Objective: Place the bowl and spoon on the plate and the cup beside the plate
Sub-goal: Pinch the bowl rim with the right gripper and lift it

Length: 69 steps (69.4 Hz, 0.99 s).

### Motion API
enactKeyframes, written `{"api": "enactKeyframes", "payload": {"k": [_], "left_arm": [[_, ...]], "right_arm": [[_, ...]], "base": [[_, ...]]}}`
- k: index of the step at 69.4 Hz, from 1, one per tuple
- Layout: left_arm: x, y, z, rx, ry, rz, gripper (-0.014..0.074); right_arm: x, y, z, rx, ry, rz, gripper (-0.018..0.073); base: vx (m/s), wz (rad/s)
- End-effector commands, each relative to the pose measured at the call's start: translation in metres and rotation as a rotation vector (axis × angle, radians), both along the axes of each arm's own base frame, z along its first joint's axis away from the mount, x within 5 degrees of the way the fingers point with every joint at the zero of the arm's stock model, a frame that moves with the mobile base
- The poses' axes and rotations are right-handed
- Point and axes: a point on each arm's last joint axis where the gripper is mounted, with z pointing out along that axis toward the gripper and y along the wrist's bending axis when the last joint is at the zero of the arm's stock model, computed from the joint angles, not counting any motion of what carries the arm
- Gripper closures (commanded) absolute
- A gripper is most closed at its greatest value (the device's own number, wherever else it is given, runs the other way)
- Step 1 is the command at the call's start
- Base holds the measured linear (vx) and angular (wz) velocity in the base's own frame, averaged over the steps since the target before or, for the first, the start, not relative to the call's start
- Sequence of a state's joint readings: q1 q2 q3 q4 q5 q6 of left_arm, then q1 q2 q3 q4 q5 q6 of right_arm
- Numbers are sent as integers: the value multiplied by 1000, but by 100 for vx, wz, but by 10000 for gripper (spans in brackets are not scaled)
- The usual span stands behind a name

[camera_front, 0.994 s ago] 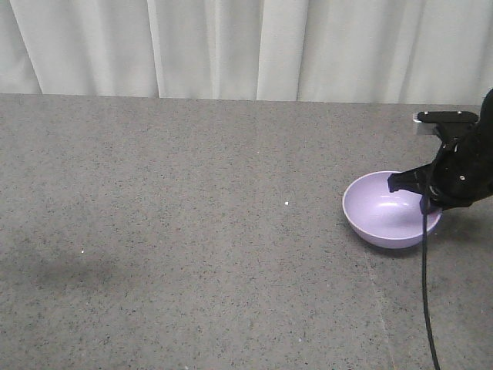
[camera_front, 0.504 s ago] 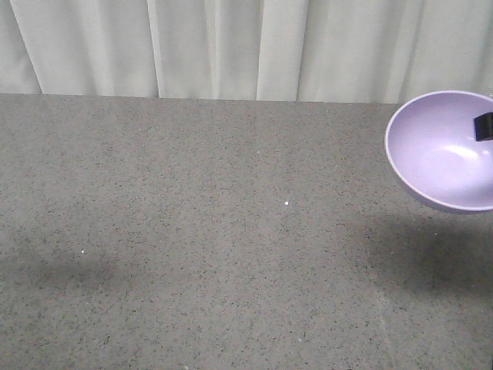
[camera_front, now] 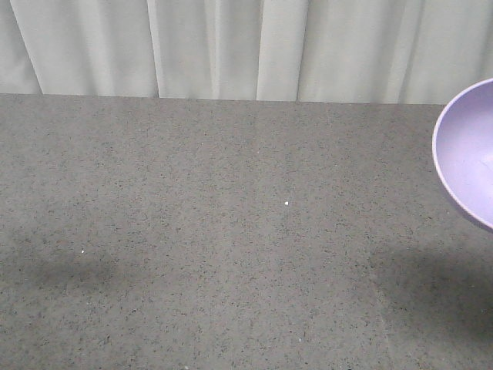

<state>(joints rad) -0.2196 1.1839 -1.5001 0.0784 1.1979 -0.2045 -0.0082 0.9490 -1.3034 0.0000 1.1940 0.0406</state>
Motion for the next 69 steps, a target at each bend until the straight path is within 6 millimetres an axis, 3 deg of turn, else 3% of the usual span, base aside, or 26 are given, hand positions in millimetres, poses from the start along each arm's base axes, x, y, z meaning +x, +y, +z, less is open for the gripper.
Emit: {"api": "enactKeyframes", "payload": {"k": [1, 69], "left_arm": [[-7, 0, 16, -18, -101, -8, 603], [-7, 0, 16, -18, -101, -8, 603]], "right_arm": [[-1, -2, 13, -17, -92, -5, 562], [-1, -2, 13, -17, -92, -5, 562]], "base": [[0, 0], [0, 0]]}}
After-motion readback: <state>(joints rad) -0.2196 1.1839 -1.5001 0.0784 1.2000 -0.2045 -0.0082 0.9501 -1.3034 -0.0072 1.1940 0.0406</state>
